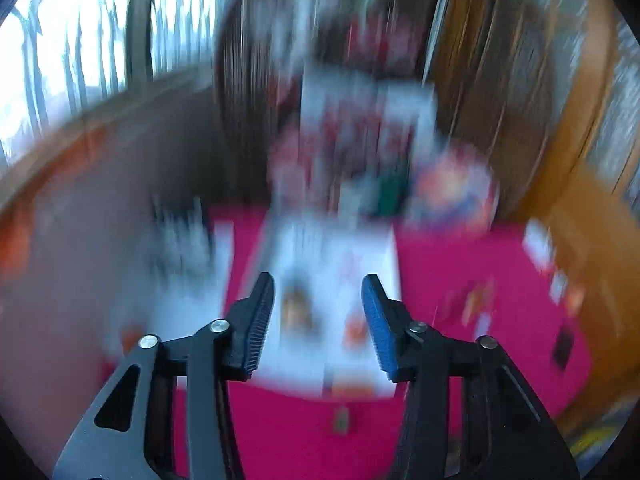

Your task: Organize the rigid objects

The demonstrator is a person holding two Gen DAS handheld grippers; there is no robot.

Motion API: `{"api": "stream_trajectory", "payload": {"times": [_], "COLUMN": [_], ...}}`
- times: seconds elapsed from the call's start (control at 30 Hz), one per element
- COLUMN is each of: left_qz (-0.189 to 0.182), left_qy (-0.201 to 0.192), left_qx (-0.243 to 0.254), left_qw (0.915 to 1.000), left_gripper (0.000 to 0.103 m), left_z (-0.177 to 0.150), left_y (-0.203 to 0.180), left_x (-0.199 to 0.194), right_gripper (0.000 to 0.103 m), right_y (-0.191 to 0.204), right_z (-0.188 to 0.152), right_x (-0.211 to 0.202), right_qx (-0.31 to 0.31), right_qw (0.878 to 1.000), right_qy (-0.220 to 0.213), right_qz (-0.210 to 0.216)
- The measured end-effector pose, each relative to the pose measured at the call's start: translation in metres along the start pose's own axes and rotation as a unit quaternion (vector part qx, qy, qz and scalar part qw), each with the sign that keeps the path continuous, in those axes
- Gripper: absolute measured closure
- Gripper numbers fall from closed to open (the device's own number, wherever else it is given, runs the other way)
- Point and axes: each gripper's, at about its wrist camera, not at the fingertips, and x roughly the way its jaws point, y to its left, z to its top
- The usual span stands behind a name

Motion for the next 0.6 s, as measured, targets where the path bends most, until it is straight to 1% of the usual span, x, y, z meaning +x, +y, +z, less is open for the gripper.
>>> {"api": "stream_trajectory", "payload": {"times": [0.03,0.07,0.13,0.17,0.2,0.27,0.37,0.47,0.6], "left_qz": [0.003,0.003,-0.001,-0.005,-0.004,0.001,0.022,0.027,0.069], "left_qy": [0.049,0.082,0.127,0.139,0.147,0.158,0.152,0.169,0.182], "left_qx": [-0.007,-0.012,-0.034,-0.046,-0.056,-0.076,-0.09,-0.119,-0.126], "left_qw": [0.9987,0.9965,0.9913,0.9892,0.9876,0.9846,0.984,0.978,0.9727], "left_gripper": [0.038,0.029,0.028,0.026,0.024,0.024,0.024,0.024,0.024], "left_z": [-0.024,-0.043,-0.08,-0.093,-0.102,-0.113,-0.113,-0.119,-0.126], "left_y": [0.002,0.001,-0.002,-0.004,-0.007,-0.017,-0.026,-0.028,-0.031], "left_x": [0.026,0.045,0.075,0.084,0.09,0.102,0.116,0.135,0.157], "right_gripper": [0.077,0.077,0.077,0.077,0.077,0.077,0.077,0.077,0.077], "right_y": [0.0,-0.001,-0.003,-0.004,-0.006,-0.01,-0.016,-0.023,-0.034], "right_z": [0.0,0.001,0.002,0.003,0.003,0.005,0.007,0.008,0.01], "right_x": [0.002,0.004,0.005,0.005,0.006,0.006,0.005,0.003,-0.003], "right_qx": [0.0,-0.001,-0.002,-0.003,-0.004,-0.007,-0.009,-0.015,-0.017], "right_qw": [1.0,1.0,1.0,1.0,1.0,1.0,0.999,0.999,0.999], "right_qy": [0.002,0.004,0.007,0.01,0.013,0.02,0.028,0.038,0.045], "right_qz": [0.002,0.004,0.007,0.008,0.008,0.01,0.013,0.012,0.005]}}
